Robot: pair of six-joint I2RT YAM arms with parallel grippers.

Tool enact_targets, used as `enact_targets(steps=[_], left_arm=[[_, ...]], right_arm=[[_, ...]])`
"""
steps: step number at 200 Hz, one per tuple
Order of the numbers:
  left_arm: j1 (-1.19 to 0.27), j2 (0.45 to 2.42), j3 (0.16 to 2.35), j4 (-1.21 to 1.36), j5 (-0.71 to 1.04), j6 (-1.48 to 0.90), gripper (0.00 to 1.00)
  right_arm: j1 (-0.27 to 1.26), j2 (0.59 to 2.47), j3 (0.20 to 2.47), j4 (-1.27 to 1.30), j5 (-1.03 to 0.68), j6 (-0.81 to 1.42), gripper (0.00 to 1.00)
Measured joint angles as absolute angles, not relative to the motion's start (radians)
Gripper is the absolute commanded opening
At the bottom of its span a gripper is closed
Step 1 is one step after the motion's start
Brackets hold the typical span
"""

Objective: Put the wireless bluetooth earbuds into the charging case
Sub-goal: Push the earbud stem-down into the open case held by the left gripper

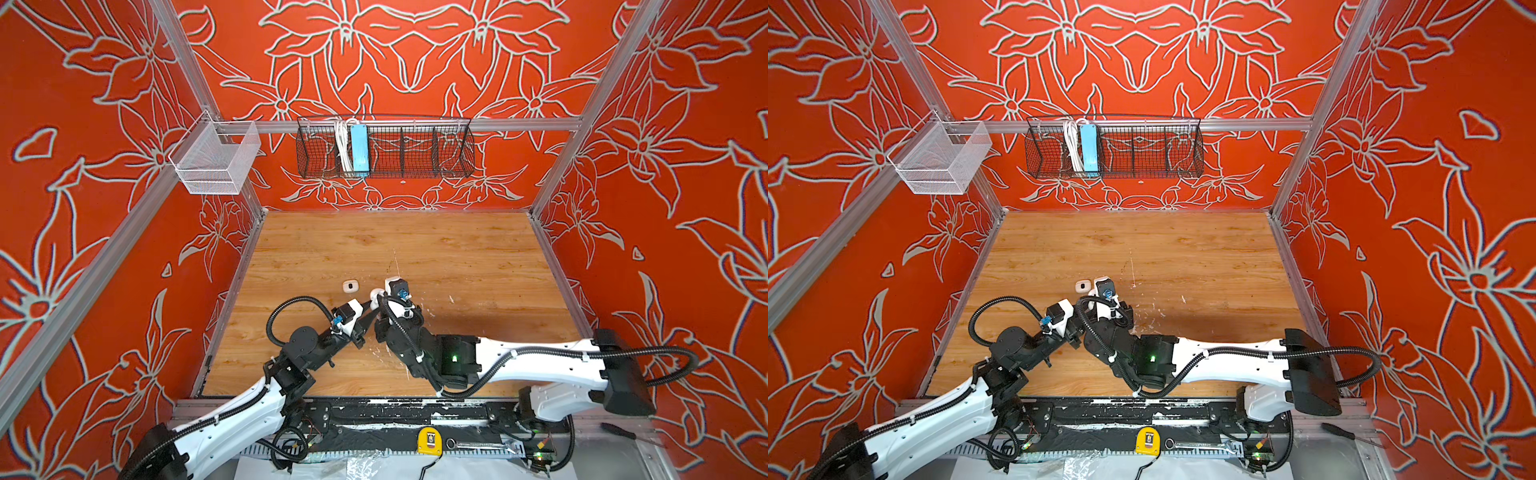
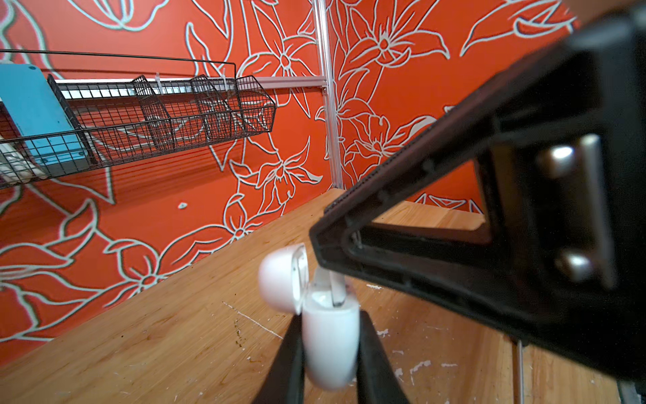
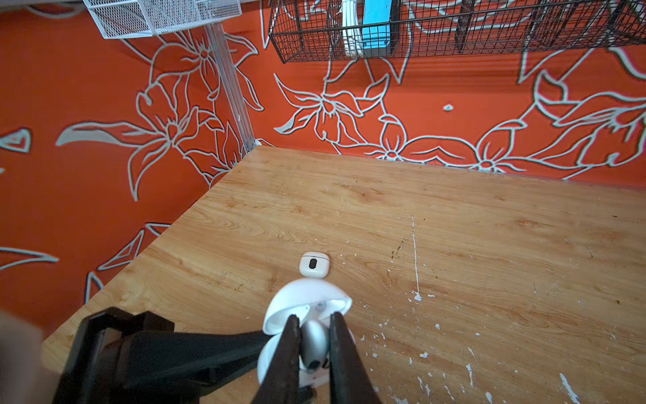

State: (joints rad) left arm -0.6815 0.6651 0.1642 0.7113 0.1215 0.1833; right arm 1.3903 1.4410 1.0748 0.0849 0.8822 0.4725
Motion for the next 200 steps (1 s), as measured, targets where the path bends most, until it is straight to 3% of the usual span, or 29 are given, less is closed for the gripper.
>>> enact_targets(steps=[144, 156, 200], left_arm=[[-0.681, 0.667, 0.155, 0.717, 0.118, 0.195, 0.00], [-0.681, 0.666, 0.155, 0.718, 0.118, 0.196, 0.00], [-0.681, 0.663, 0.149, 0.719, 0.119, 0.199, 0.00]], right_arm=[[1.390, 1.486, 1.115, 0.063, 0.887, 0.524, 0.00], [1.392, 1.486, 1.116, 0.064, 0.891, 0.525, 0.10], [1.394, 1.486, 1.102, 0.086, 0.894, 0.523, 0.13]])
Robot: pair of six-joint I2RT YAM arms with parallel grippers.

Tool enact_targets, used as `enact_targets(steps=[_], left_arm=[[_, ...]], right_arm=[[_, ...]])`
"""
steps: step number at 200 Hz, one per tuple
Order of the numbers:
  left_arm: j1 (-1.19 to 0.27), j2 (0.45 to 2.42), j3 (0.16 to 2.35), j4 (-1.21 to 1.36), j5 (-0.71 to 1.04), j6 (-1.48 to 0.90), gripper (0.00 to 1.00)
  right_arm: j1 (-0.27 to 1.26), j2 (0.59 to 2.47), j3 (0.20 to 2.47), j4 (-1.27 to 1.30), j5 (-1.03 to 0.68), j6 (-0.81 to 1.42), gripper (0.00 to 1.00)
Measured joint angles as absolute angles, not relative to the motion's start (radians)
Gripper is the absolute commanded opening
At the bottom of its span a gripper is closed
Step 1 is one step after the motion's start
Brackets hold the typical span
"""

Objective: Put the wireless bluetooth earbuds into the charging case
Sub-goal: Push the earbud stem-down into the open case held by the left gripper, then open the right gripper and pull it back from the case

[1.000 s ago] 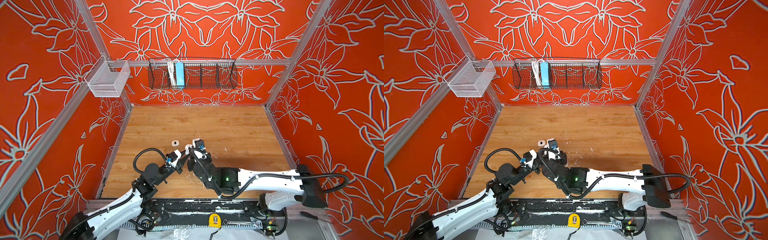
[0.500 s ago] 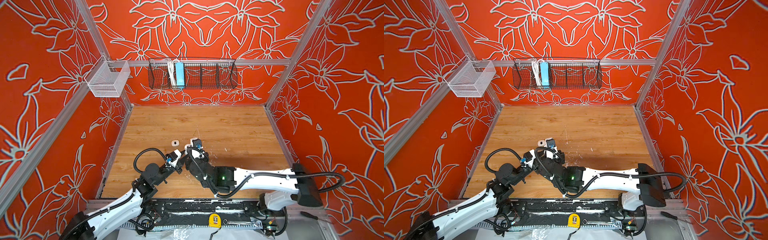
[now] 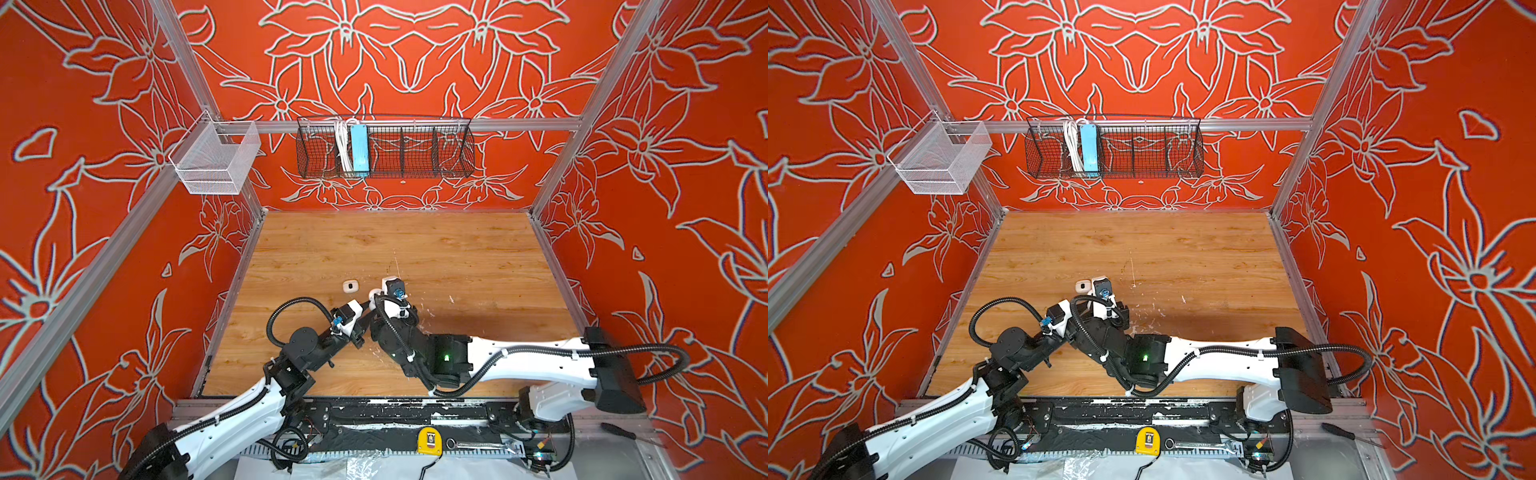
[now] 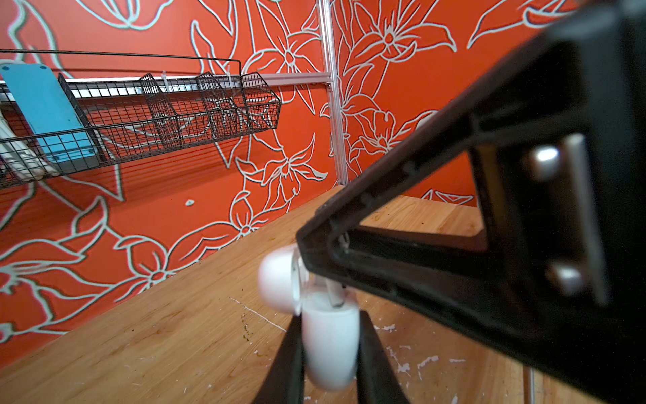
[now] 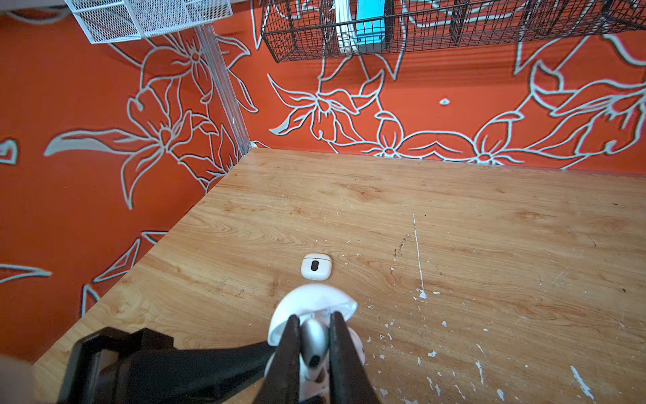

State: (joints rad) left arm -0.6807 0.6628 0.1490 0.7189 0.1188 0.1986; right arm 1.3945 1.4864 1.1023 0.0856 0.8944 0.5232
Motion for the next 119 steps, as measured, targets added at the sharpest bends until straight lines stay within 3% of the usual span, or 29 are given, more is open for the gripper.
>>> enact_targets(steps=[52, 119], left_arm=[[-0.681, 0.659, 0.149, 0.748, 0.120, 0.198, 0.00], [-0.681, 0.654, 0.148, 0.766, 0.126, 0.198, 0.00]], right_arm=[[1.427, 1.485, 1.090, 0.105, 0.871, 0.509, 0.37], [1.447, 1.430, 1.041, 0.139, 0.874, 0.473, 0.53]])
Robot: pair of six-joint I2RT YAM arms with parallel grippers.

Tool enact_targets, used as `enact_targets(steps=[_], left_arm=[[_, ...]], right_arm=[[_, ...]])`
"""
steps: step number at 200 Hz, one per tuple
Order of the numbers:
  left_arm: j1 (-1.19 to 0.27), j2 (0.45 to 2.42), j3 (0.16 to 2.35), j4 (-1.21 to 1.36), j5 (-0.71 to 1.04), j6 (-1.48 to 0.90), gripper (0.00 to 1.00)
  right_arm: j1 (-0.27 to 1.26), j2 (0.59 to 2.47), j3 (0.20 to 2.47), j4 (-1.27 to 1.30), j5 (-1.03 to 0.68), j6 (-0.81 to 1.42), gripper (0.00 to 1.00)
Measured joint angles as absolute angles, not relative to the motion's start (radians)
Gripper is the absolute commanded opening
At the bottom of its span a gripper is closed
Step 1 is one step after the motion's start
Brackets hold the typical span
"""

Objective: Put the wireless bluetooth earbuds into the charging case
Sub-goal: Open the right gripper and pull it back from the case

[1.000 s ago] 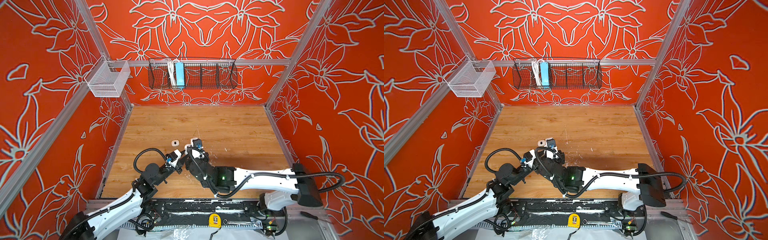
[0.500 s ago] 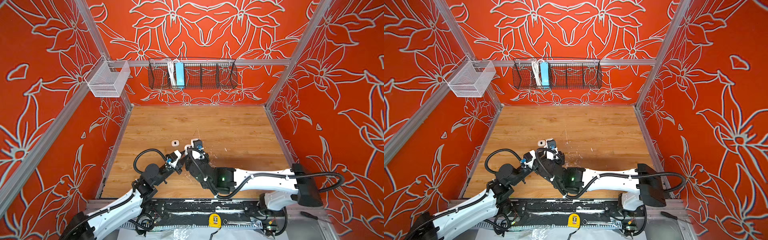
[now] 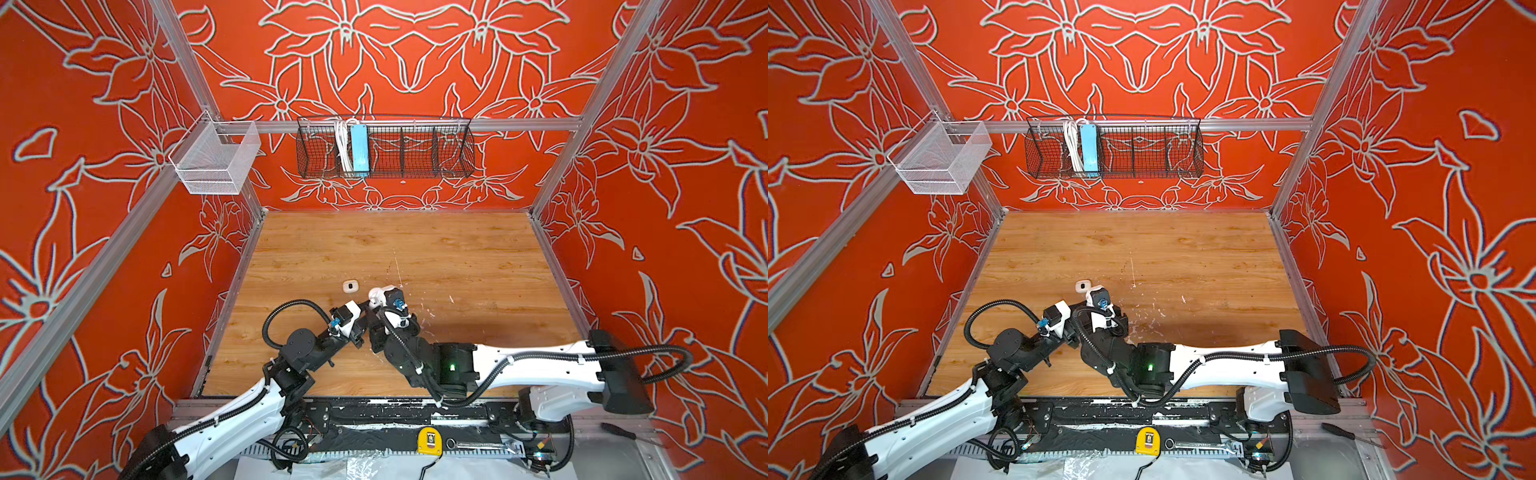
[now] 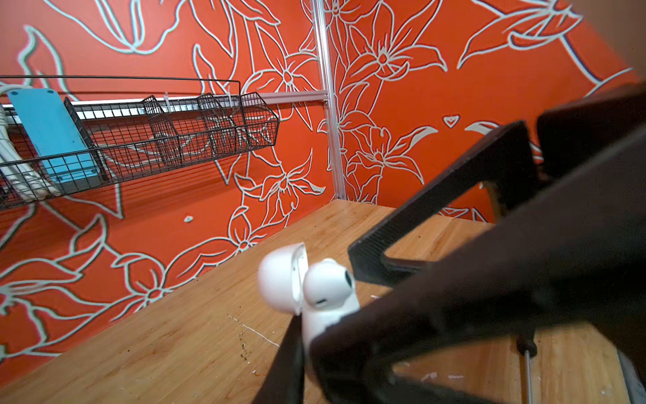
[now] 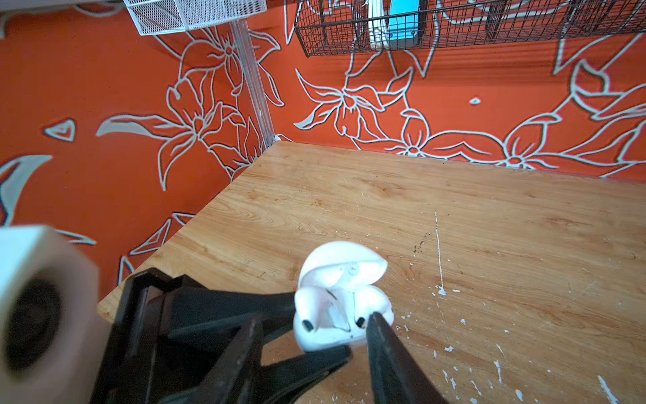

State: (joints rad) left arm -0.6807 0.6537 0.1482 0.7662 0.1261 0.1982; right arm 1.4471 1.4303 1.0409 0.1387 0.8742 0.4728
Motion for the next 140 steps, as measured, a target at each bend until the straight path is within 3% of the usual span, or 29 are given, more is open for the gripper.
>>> enact_targets(steps=[54, 81, 108, 140], left_arm=[[-0.681, 0.655, 0.149, 0.780, 0.135, 0.199, 0.00], [-0.681, 0.669, 0.149, 0.781, 0.157, 0.202, 0.00], [-0.681, 0.690, 0.154, 0.781, 0.213, 0.220, 0.00], [-0.681, 0.715, 0.170, 0.797, 0.316, 0.239, 0.00]], right_arm=[[1.469, 1.219, 0.946, 0.122, 0.874, 0.443, 0.53], [1.470, 1.120, 0.918, 0.114, 0.866, 0.419, 0.48], [1.470, 1.081, 0.916, 0.105, 0.826, 0.385, 0.42], [1.470, 1.077, 0.917, 0.092, 0.780, 0.339, 0.42]])
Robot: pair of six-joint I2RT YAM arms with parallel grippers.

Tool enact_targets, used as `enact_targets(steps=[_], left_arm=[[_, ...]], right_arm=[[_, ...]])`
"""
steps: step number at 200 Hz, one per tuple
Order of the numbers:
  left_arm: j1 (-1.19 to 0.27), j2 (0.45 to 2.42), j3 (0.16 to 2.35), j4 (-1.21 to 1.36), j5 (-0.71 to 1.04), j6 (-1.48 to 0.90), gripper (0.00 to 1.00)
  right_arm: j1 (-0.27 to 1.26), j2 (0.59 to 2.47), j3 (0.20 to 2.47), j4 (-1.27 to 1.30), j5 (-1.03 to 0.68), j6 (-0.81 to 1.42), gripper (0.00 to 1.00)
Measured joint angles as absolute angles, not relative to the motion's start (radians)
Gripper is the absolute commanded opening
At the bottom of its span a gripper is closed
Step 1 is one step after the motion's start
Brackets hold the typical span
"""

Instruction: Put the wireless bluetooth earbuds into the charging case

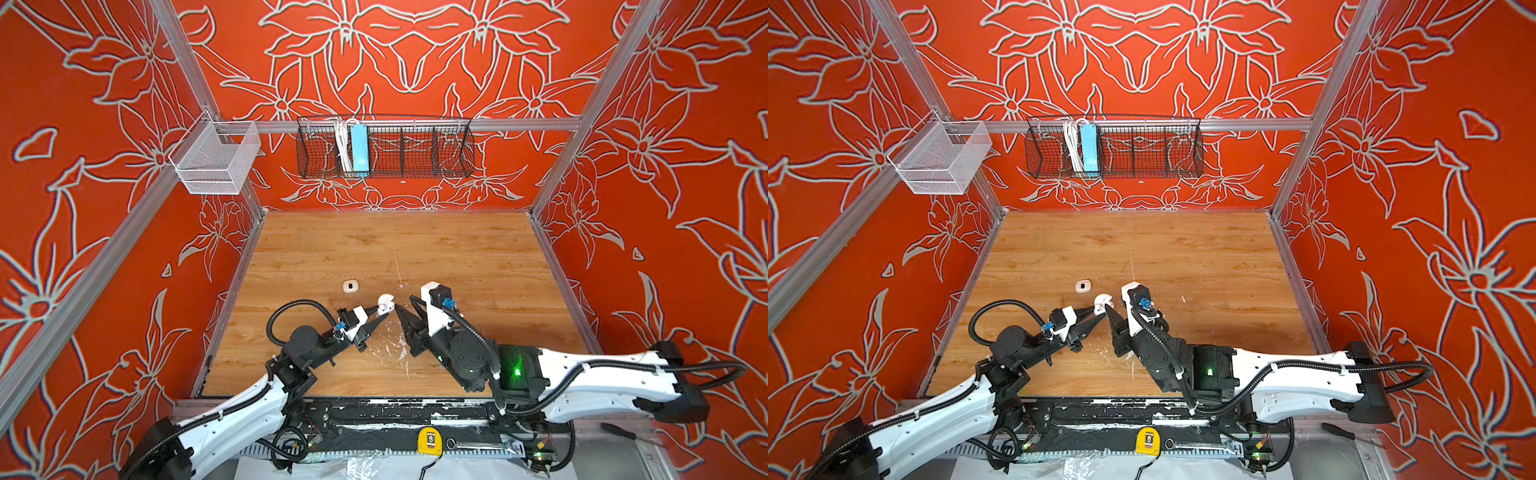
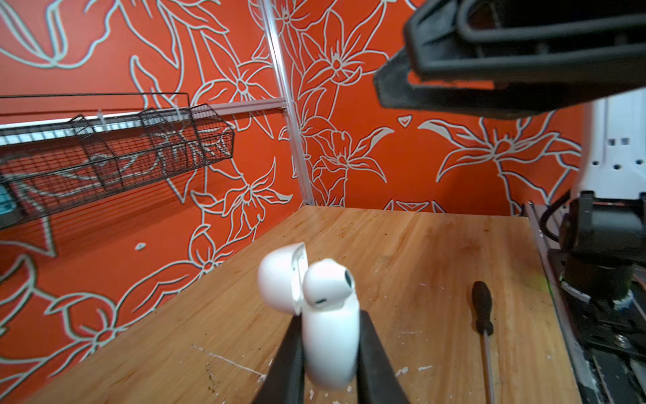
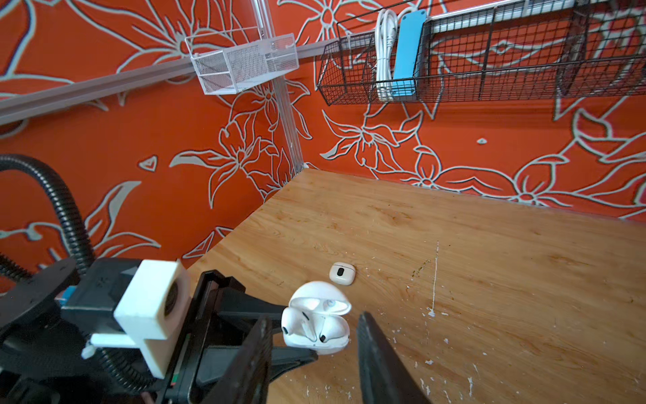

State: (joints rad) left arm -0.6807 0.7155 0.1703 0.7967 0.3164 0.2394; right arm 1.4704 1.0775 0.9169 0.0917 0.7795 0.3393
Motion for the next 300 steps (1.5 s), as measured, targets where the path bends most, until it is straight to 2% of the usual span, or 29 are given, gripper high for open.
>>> enact_targets(steps=[44, 86, 127, 169, 216, 235, 267, 300], left_arm=[[-0.681, 0.726, 0.170, 0.809, 0.370, 0.257, 0.00], [-0.681, 0.735, 0.172, 0.808, 0.386, 0.270, 0.00], [-0.681, 0.736, 0.172, 0.808, 0.388, 0.270, 0.00], [-0.681, 0.736, 0.172, 0.808, 0.391, 0.270, 0.00], [-0.681, 0.735, 0.172, 0.808, 0.395, 0.270, 0.00], [-0.681, 0.734, 0.172, 0.808, 0.395, 0.270, 0.00], [-0.681, 0.734, 0.172, 0.808, 0.394, 0.270, 0.00], [-0.681, 0.734, 0.172, 0.807, 0.394, 0.270, 0.00]], right_arm=[[1.470, 1.098, 0.917, 0.088, 0.734, 0.310, 0.48], [1.470, 1.212, 0.978, 0.048, 0.731, 0.318, 0.48], [1.470, 1.250, 1.000, 0.017, 0.790, 0.346, 0.43], [1.462, 1.258, 1.003, -0.018, 0.838, 0.377, 0.31], [1.452, 1.258, 1.003, -0.023, 0.857, 0.400, 0.27], [1.450, 1.258, 1.003, -0.023, 0.857, 0.402, 0.27], [1.448, 1.254, 1.003, -0.019, 0.855, 0.405, 0.38], [1.448, 1.235, 1.003, -0.019, 0.856, 0.402, 0.38]])
